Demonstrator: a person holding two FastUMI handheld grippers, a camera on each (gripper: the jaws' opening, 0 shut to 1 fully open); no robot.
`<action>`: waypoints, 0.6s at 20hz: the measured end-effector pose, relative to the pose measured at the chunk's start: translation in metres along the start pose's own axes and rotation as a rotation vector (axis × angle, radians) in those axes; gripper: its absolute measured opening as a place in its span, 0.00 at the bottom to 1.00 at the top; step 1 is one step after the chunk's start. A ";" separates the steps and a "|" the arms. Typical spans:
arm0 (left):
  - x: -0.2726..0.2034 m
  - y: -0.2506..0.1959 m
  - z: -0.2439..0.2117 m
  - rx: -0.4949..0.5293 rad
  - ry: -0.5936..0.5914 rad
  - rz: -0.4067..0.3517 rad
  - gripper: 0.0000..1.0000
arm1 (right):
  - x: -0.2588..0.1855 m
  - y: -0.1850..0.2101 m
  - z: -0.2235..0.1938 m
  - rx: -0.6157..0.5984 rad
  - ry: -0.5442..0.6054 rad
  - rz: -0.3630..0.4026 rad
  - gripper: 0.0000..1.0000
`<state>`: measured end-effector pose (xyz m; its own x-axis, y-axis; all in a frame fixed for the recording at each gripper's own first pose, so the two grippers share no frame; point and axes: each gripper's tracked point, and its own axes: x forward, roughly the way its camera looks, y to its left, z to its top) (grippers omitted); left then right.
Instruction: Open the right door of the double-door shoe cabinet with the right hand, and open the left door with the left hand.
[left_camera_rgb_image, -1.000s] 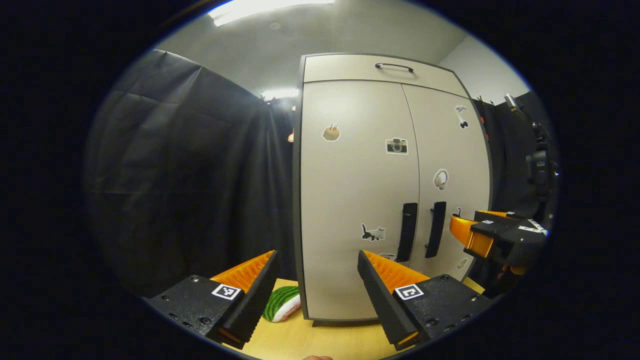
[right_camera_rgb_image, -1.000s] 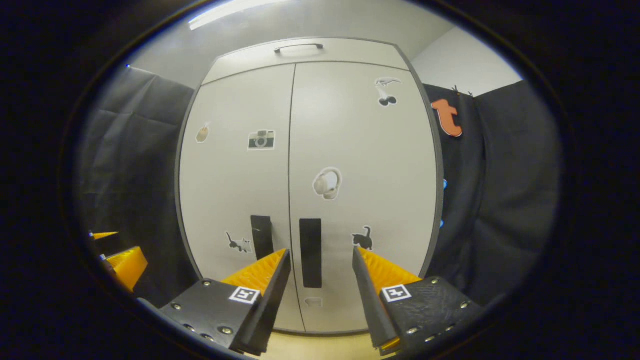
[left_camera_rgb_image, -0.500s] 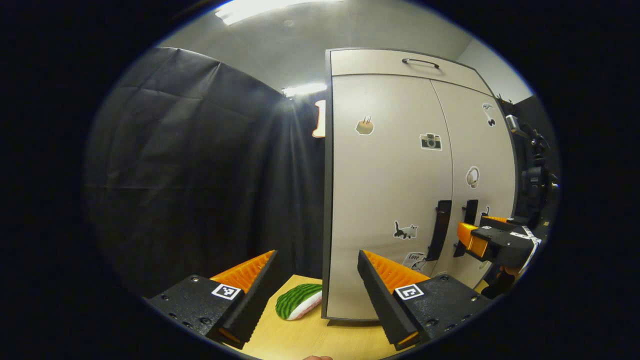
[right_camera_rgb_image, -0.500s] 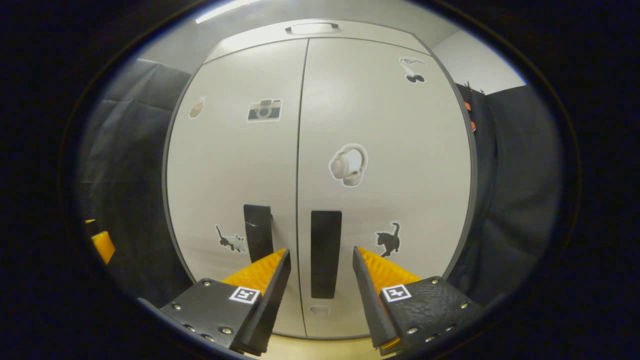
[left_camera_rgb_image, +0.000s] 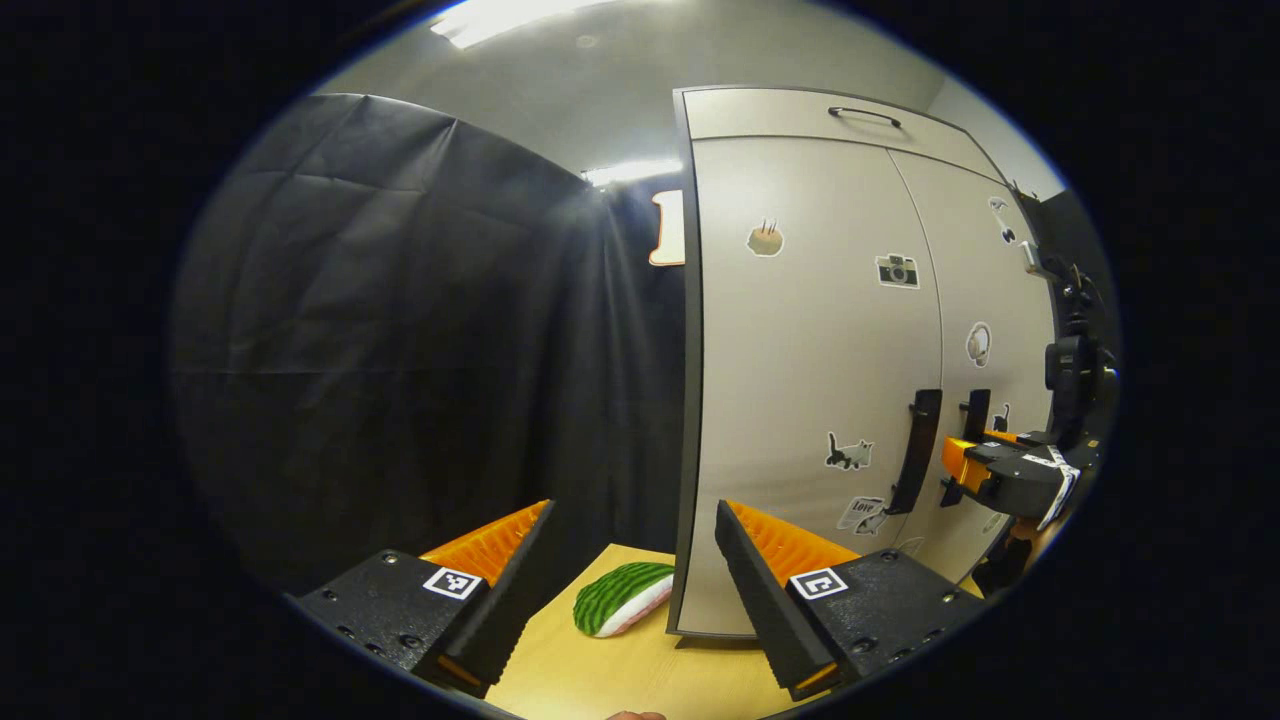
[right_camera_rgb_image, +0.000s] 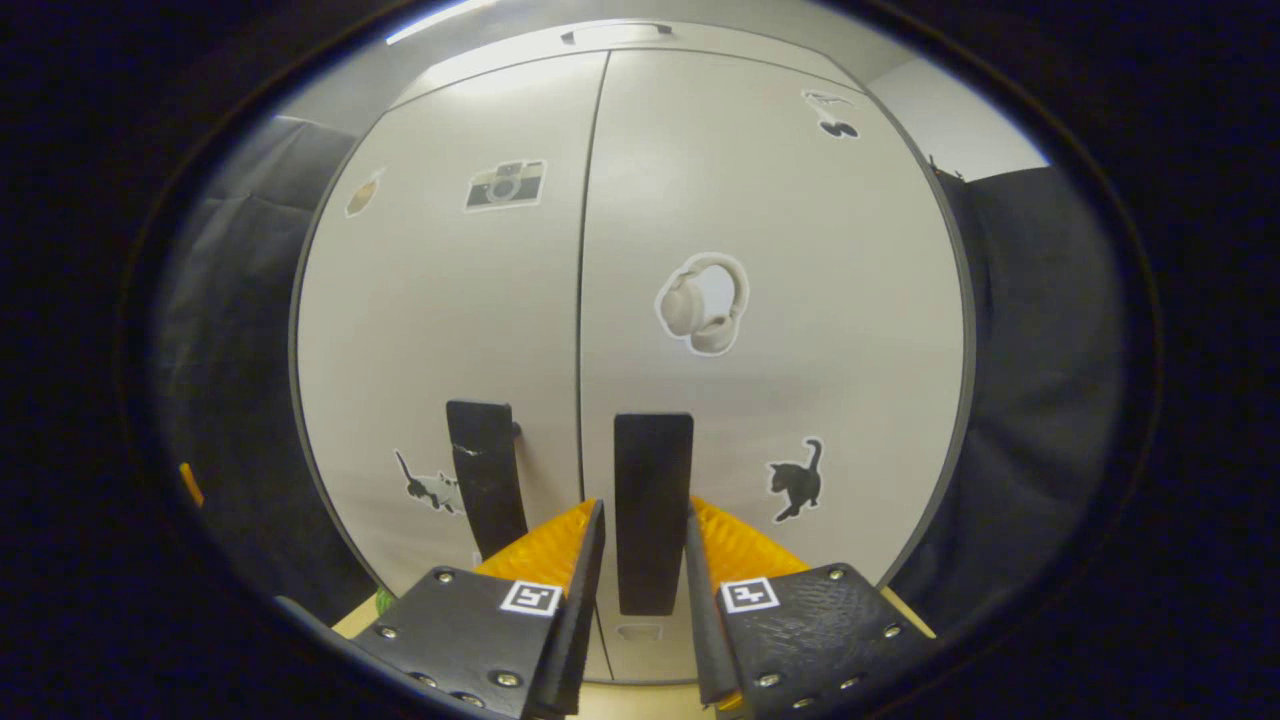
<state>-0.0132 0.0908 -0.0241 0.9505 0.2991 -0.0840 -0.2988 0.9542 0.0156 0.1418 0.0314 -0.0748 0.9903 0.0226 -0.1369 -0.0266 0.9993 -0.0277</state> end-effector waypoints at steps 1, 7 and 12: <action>0.000 0.003 -0.001 -0.001 0.002 0.007 0.96 | 0.001 0.000 0.000 -0.009 -0.001 -0.007 0.44; -0.005 0.017 -0.006 -0.015 0.016 0.027 0.96 | 0.003 -0.003 -0.001 0.001 -0.009 -0.029 0.22; -0.012 0.016 -0.007 -0.014 0.020 0.013 0.96 | -0.004 -0.003 -0.001 -0.005 -0.013 -0.007 0.22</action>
<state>-0.0301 0.1023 -0.0301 0.9447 0.3113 -0.1036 -0.3126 0.9499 0.0032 0.1382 0.0279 -0.0755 0.9921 0.0157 -0.1242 -0.0201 0.9992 -0.0340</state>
